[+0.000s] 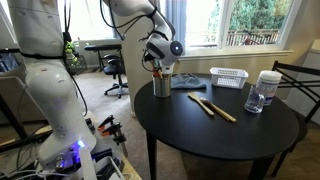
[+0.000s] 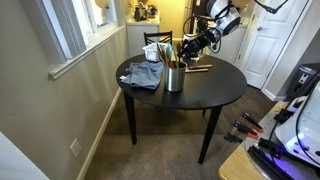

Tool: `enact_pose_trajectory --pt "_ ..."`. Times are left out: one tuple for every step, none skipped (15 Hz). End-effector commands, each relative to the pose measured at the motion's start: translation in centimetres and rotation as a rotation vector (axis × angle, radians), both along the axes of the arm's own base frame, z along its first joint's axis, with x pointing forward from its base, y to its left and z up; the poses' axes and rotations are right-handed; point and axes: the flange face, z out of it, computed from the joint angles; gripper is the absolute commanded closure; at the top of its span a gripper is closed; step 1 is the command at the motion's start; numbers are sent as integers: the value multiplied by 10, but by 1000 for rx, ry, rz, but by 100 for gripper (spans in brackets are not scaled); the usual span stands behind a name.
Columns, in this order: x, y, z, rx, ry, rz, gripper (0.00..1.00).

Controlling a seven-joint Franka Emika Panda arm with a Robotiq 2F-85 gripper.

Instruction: Put the wooden spoon in the tin

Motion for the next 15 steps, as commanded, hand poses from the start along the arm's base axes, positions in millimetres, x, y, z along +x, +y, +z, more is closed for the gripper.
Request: enact_pose_trajectory --pt "-2 -6 -3 -1 13 -70 94" --pt "-2 -7 -4 -5 14 -80 94" --pt "-1 -7 -4 -8 16 -87 94" --pt "0 -8 -4 -12 20 -96 94" --pt "0 -8 -5 -13 25 -101 94" --pt "0 -8 -5 -14 29 -105 94" --pt "0 -8 -6 -16 32 -109 94" --pt "1 -9 -6 -16 34 -111 94" --pt "1 -8 -6 -16 37 -112 94" --pt "1 -9 -7 -16 39 -115 94" --pt "1 -9 -7 -16 43 -117 94" --pt "1 -9 -8 -28 44 -122 67" --pt "1 -9 -8 -30 48 -122 64" --pt "2 -9 -9 -36 50 -129 57" --pt "2 -10 -10 -47 51 -131 52"
